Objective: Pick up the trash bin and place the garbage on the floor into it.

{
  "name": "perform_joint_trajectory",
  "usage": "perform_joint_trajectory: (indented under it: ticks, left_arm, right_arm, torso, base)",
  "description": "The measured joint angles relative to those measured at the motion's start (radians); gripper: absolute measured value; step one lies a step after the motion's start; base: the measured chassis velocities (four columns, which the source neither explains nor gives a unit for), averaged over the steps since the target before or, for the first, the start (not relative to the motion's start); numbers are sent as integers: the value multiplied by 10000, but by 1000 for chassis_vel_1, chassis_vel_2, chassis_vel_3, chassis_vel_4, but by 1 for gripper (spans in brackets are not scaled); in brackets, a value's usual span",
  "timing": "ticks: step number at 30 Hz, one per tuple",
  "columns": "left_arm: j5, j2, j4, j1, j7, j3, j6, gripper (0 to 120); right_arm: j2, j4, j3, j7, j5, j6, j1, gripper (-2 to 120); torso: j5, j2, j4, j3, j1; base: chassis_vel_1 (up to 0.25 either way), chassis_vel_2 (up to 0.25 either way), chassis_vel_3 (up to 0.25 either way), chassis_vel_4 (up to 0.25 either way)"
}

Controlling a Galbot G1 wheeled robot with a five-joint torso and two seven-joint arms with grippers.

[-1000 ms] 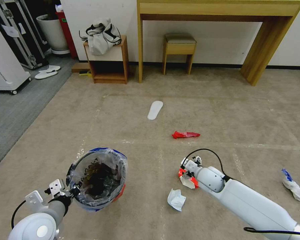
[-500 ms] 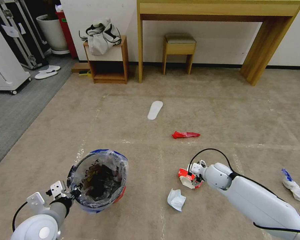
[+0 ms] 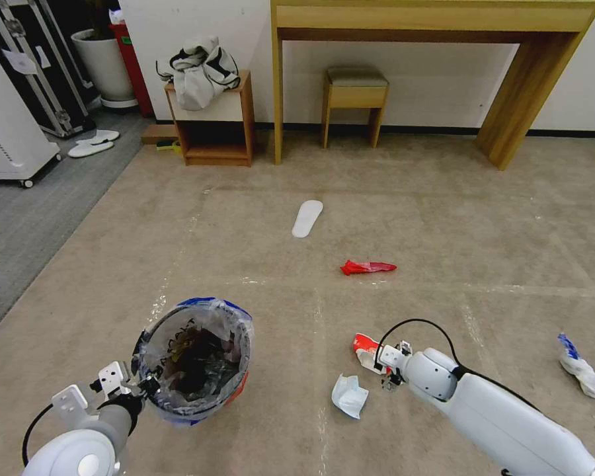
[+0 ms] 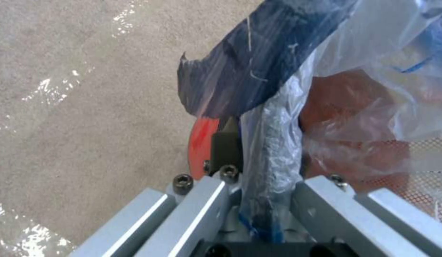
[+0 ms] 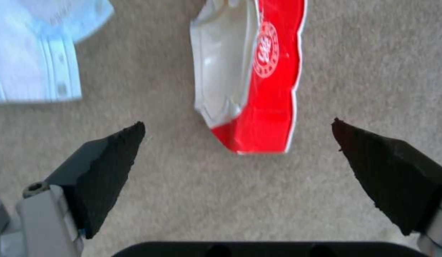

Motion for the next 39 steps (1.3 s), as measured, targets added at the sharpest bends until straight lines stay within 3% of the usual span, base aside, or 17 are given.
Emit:
perform_joint_trajectory:
  ticks: [7,9,16,18,25,30,35,39]
  left_arm:
    - [-3,-4,-3,21,6,-4,-6,0]
    - [-6,10,-3,40,20,-5,-22,0]
    - [-30,57,-30,89,49,-43,-38,0]
    - [-45,75,-42,103,58,-70,-44,0]
    - [-66,86,-67,133,84,-84,-53,0]
    - [-66,103,-62,135,87,-86,-58,0]
    - [-67,102,-7,99,88,-74,-61,0]
    - [-58,76,13,86,88,-40,-61,0]
  right_arm:
    - [405,-405,-36,782,550,-1,9,95]
    - [618,-725,-68,1060,461,68,89,83]
    - [1023,-1375,-163,1655,578,768,245,63]
    - [1209,-1670,-222,1882,649,996,304,51]
    - [1706,-2463,-230,2166,659,1519,396,28]
    - [1806,-2647,-205,2250,639,1670,367,19]
    - [1799,-2787,-152,2344,624,1864,296,1]
    - [1757,-2863,-90,2434,616,2073,224,0]
  torso:
    - [1,0,0,0,0]
    - [-2,0,0,0,0]
    - [-1,1,0,0,0]
    - [0,0,0,0,0]
    - [1,0,1,1,0]
    - [-1,0,0,0,0]
    - [0,0,0,0,0]
    - [1,0,0,0,0]
  base:
    - [0,0,0,0]
    - [0,0,0,0]
    - [0,0,0,0]
    - [0,0,0,0]
    - [0,0,0,0]
    - [0,0,0,0]
    - [0,0,0,0]
    - [0,0,0,0]
